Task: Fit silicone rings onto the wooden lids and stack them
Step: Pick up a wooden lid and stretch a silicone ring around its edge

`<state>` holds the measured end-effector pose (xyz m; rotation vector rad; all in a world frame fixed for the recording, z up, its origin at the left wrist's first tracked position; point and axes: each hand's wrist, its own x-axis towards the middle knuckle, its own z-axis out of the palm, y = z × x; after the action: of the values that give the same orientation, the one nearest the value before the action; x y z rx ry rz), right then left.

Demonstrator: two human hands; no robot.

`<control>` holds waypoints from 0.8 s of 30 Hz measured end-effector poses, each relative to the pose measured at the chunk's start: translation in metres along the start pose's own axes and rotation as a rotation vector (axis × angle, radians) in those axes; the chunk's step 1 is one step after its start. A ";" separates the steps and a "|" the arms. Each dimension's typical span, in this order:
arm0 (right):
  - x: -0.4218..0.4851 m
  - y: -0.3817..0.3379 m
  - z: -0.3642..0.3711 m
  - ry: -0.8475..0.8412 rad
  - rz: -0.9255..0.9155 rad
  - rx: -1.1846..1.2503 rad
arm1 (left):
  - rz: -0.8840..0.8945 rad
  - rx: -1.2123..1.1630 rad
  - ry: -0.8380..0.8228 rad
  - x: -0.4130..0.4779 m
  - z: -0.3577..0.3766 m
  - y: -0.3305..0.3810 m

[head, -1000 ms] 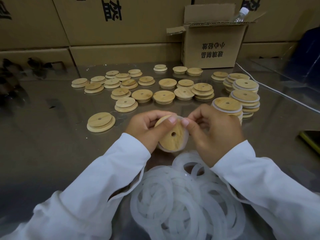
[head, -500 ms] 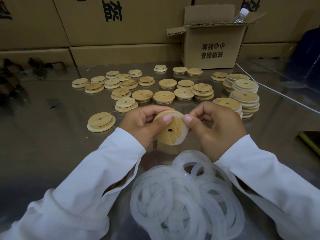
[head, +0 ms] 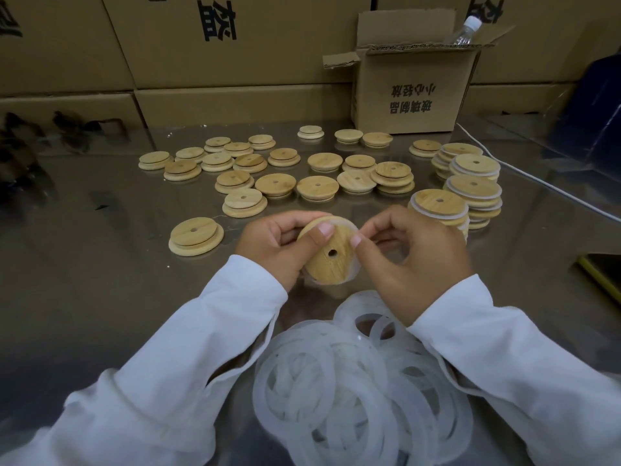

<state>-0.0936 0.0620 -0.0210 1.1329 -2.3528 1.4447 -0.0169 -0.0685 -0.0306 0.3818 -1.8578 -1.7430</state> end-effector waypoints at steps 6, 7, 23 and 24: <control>0.005 0.005 0.000 -0.009 0.074 0.053 | -0.004 0.011 -0.006 0.000 -0.001 0.003; 0.006 0.005 0.000 -0.025 0.101 0.095 | 0.007 0.023 -0.010 0.000 -0.002 0.004; 0.004 0.002 -0.001 -0.120 0.150 0.311 | 0.011 0.041 0.000 -0.001 -0.005 0.006; 0.002 0.001 0.000 -0.107 0.144 0.289 | 0.006 0.033 0.007 -0.001 -0.005 0.006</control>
<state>-0.0962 0.0610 -0.0209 1.1510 -2.3952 1.8682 -0.0122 -0.0710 -0.0252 0.3943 -1.8825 -1.7066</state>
